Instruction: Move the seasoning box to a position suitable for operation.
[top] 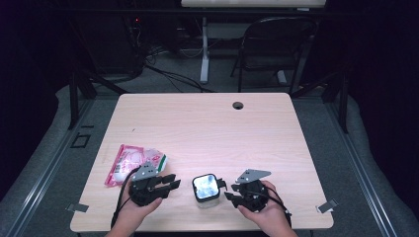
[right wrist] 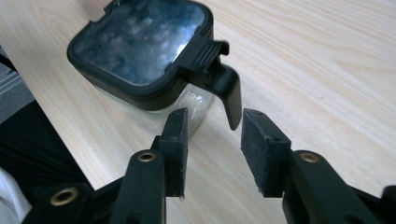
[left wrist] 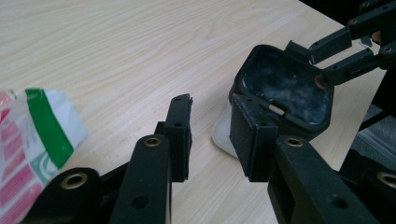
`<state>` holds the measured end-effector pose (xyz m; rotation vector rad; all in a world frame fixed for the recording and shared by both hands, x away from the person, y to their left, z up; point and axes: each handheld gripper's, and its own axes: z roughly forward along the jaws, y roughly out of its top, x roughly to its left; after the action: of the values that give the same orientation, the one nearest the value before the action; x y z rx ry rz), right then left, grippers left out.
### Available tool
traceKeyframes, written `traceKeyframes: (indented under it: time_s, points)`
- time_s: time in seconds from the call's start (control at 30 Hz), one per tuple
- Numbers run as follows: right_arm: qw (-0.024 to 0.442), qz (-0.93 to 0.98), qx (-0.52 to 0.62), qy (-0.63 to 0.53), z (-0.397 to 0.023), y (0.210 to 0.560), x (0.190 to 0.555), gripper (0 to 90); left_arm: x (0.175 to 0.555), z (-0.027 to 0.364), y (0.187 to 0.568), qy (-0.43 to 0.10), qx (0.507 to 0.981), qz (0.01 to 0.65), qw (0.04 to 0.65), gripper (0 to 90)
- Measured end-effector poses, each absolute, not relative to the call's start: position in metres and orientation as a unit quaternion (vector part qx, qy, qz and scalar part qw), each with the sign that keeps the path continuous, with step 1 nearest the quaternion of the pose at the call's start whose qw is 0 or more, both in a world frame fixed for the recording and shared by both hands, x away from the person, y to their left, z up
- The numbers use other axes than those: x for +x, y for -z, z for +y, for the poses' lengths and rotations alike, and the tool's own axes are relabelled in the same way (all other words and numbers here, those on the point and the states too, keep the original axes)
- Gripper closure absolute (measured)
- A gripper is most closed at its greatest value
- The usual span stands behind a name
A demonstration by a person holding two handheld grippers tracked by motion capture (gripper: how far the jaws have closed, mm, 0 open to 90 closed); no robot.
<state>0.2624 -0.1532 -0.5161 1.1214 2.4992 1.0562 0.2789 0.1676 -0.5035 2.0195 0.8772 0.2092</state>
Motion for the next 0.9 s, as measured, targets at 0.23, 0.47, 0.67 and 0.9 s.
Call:
traceKeyframes:
  time_s: [0.23, 0.47, 0.67, 0.9]
  points:
    - [0.096, 0.844, 0.403, -0.341, -0.149, 0.492, 0.275, 65.5, 0.293, 0.143, 0.476, -0.064, 0.835, 0.349, 0.422, 75.6]
    - [0.087, 0.829, 0.425, -0.354, -0.145, 0.465, 0.289, 66.7, 0.307, 0.135, 0.467, -0.014, 0.817, 0.374, 0.438, 71.8]
    - [0.108, 0.828, 0.425, -0.349, -0.140, 0.458, 0.299, 61.3, 0.305, 0.137, 0.467, -0.021, 0.812, 0.382, 0.440, 70.2]
    - [0.095, 0.808, 0.439, -0.381, -0.139, 0.462, 0.300, 58.4, 0.299, 0.142, 0.478, -0.056, 0.826, 0.375, 0.416, 66.7]
